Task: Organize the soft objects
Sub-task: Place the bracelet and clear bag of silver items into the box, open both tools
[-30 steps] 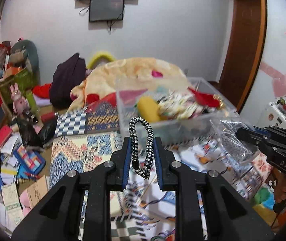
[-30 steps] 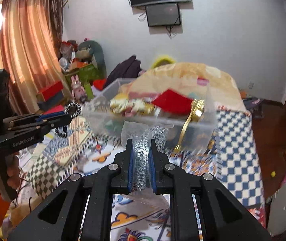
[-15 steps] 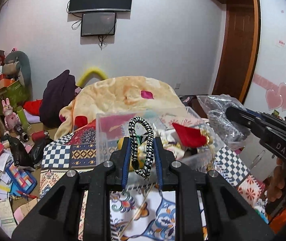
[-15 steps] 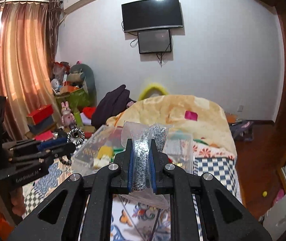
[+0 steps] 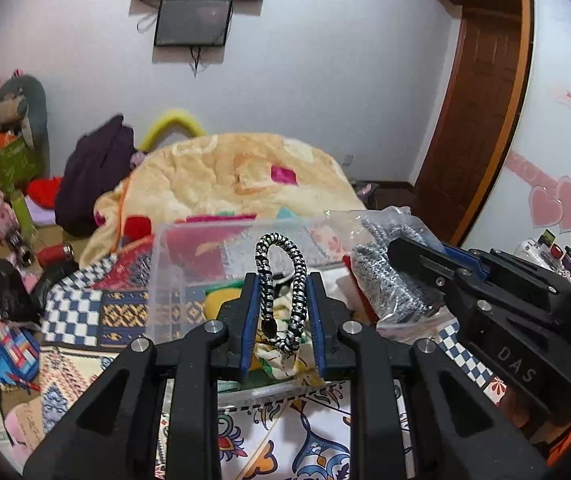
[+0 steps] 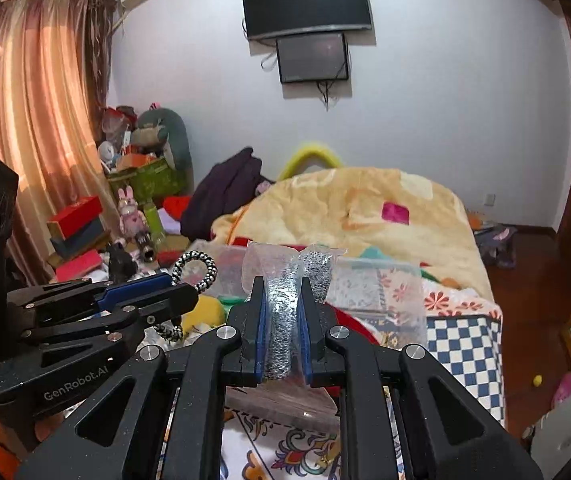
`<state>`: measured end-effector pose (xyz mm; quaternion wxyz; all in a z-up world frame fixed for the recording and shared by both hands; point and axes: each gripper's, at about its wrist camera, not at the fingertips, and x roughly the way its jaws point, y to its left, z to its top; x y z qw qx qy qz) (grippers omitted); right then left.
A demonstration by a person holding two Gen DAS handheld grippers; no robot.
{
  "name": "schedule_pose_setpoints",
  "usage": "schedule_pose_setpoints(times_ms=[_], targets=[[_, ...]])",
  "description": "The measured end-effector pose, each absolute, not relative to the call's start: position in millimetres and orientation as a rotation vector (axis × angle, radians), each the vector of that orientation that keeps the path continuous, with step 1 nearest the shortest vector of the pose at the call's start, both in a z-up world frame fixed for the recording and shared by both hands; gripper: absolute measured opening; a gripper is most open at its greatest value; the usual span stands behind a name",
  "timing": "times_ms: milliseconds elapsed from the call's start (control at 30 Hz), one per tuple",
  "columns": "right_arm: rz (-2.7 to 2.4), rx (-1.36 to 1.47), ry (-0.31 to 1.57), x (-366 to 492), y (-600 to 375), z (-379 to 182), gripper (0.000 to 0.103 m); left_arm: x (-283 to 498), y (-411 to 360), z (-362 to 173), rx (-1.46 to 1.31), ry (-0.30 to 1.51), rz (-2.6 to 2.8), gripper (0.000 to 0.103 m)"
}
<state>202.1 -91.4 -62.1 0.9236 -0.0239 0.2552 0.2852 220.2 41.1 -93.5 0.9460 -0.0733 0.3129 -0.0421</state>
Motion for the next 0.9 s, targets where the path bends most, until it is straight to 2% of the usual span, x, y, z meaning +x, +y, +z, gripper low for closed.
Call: schedule_pose_setpoints(times_ms=[233,300,333,367,400,467,567,733,900], targets=[[0.580,-0.069,0.615,220,-86,-83,0.014,236,40,-115,-0.143,0.685,-0.087,0.023],[0.572,-0.072,0.637,223,-85,-86,0.015,237,40,-117,-0.142,0.695,-0.083,0.032],[0.570,-0.072,0.647,223,-85,-88,0.015,238,40,-118,-0.146,0.698,-0.081,0.041],[0.572,-0.070,0.661,224,-86,-89,0.017,238,40,-119,-0.152,0.697,-0.079,0.047],[0.571,-0.068,0.670,225,-86,-90,0.019,236,41,-119,-0.155,0.694,-0.078,0.048],[0.567,-0.060,0.684,226,-88,-89,0.032,233,42,-117,-0.153,0.686,-0.068,0.053],[0.566,-0.045,0.668,221,-95,-81,0.044,226,47,-113,-0.162,0.673,-0.059,0.061],[0.570,-0.056,0.598,203,-106,-58,0.055,206,51,-94,-0.160,0.624,-0.057,0.066],[0.570,-0.077,0.503,179,-119,-30,0.056,180,53,-64,-0.154,0.534,-0.054,0.067]])
